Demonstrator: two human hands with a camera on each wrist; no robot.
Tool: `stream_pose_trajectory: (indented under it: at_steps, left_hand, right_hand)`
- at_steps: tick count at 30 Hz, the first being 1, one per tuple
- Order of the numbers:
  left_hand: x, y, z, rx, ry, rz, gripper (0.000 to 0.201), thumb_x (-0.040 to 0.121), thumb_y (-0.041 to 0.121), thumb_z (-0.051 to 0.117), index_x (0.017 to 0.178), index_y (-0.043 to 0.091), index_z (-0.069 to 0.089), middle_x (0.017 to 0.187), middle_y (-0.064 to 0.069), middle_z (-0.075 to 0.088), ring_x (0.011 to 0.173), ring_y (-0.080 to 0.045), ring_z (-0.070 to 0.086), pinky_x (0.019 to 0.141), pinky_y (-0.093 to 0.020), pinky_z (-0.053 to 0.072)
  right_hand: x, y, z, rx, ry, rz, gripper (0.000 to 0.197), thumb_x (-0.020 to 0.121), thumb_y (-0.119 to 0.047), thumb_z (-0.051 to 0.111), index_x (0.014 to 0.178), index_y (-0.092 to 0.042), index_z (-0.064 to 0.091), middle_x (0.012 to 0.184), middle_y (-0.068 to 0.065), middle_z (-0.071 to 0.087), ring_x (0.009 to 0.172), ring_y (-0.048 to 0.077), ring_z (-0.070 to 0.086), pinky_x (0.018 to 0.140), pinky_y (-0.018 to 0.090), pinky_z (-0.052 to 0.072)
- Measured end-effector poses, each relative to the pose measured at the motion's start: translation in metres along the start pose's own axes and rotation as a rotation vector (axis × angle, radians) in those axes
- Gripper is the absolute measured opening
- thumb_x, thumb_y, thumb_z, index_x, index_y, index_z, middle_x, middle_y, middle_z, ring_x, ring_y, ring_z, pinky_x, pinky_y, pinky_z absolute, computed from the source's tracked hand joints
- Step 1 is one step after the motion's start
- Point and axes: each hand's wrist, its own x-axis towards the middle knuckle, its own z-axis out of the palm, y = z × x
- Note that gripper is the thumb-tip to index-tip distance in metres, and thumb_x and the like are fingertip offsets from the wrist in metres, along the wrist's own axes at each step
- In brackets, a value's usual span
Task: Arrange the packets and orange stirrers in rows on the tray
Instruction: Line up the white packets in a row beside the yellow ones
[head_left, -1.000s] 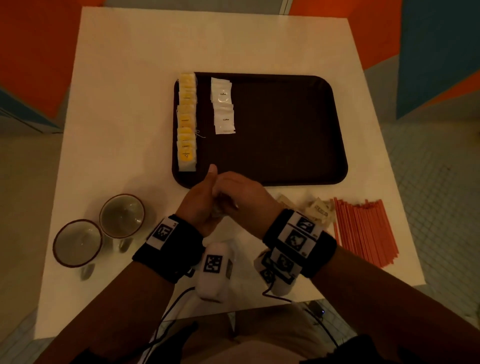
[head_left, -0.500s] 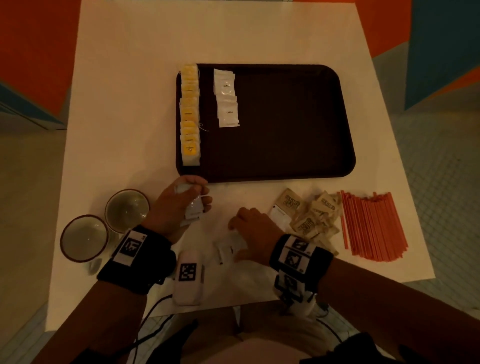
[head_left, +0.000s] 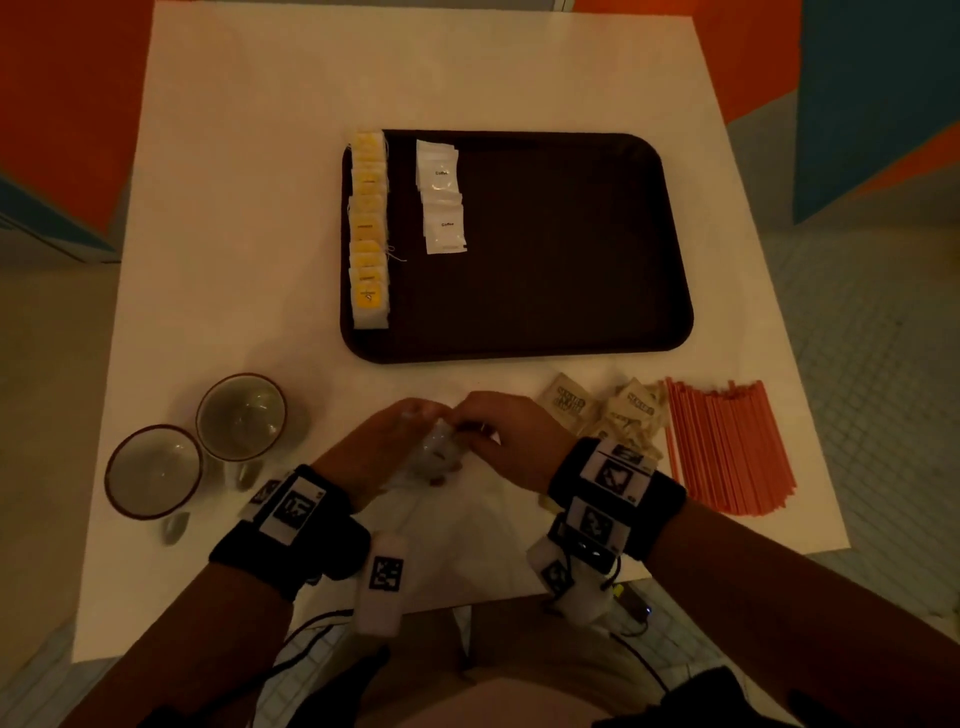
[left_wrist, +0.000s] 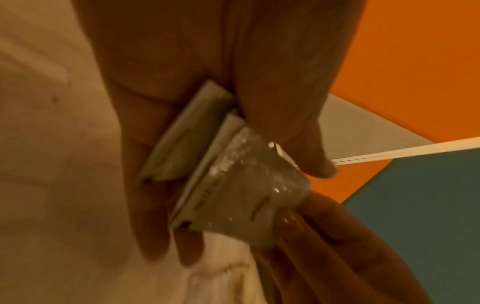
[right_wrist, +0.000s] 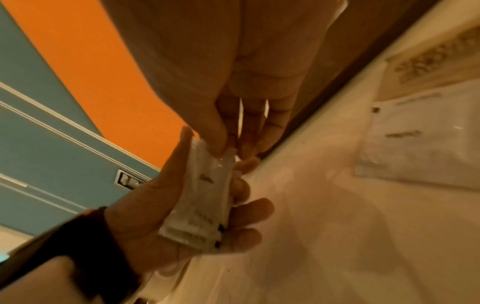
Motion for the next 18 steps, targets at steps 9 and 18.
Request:
stream_pose_trajectory:
  at_steps: [9,18]
  left_hand:
    - [0.007,0.002,0.022,-0.235,-0.018,0.016,0.028,0.091,0.011,0.049,0.118,0.018,0.054,0.081,-0.010,0.061,0.075,-0.024,0.067,0.072,-0.039,0.057]
    - [0.012,0.009,0.021,-0.254,0.036,0.086,0.023,0.089,0.005,0.050,0.108,0.015,0.060,0.081,-0.008,0.058,0.065,-0.018,0.057,0.060,-0.029,0.054]
  right_hand:
    - [-0.005,0.038,-0.046,-0.389,-0.064,0.289,0.029,0.082,-0.015,0.062,0.108,-0.023,0.058,0.108,0.000,0.047,0.103,0.017,0.046,0.091,0.032,0.042]
    - [0.000,0.051,-0.025,-0.644,-0.203,0.208,0.027,0.080,-0.025,0.062,0.106,-0.026,0.055,0.122,-0.001,0.043,0.114,0.024,0.038,0.097,0.039,0.031]
